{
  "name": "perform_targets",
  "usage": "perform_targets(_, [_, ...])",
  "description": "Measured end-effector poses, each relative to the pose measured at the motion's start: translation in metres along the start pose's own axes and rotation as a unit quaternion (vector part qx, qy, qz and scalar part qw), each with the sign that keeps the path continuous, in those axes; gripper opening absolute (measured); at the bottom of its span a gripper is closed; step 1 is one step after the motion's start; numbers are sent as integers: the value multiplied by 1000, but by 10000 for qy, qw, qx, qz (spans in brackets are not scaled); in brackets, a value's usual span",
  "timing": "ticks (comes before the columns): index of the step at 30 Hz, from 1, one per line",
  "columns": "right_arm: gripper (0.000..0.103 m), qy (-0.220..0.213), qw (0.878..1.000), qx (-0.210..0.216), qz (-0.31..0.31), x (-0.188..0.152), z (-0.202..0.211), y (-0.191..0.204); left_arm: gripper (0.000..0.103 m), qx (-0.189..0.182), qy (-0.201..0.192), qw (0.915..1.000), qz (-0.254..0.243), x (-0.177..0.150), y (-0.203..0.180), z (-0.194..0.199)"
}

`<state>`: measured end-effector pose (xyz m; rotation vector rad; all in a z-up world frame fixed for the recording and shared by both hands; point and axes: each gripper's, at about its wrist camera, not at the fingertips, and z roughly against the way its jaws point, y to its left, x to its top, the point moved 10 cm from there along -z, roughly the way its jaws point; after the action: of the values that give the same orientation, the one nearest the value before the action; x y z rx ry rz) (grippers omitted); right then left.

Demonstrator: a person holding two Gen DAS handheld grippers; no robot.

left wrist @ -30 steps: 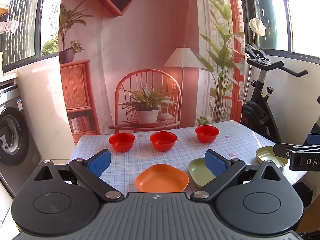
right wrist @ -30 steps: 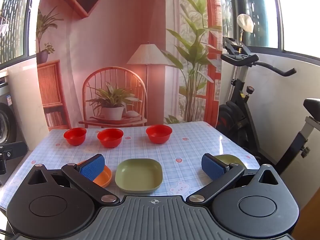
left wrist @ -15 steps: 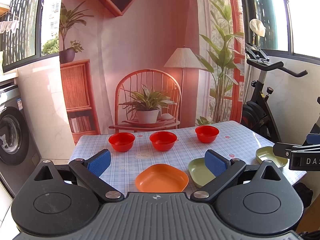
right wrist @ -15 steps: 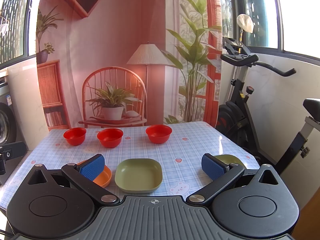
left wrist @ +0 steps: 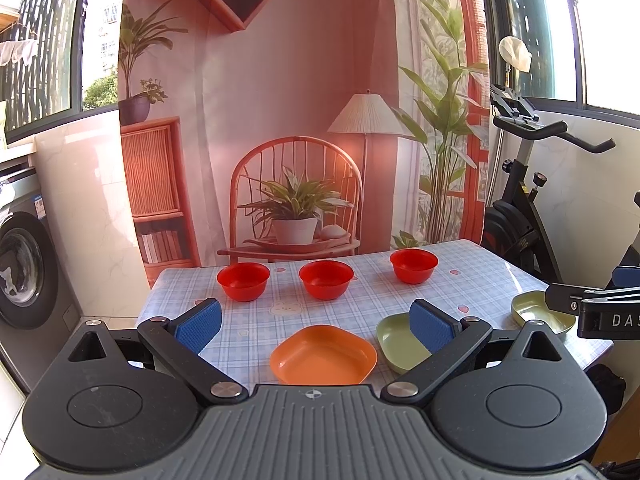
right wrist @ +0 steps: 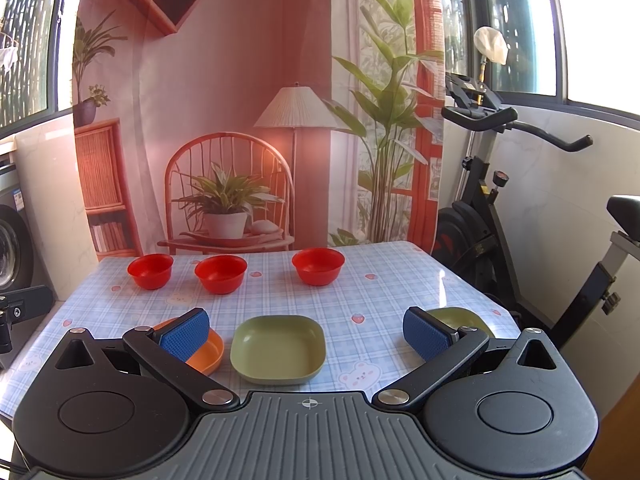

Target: Organize plates and bowls

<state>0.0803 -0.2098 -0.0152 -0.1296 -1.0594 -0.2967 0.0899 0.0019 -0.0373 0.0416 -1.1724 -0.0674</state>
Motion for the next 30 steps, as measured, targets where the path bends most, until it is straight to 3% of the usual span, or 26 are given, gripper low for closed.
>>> perform_targets(30, [103,9,10000,-3,-1,-2,-1,2,101,6,43,10000,45,-5,0,-3])
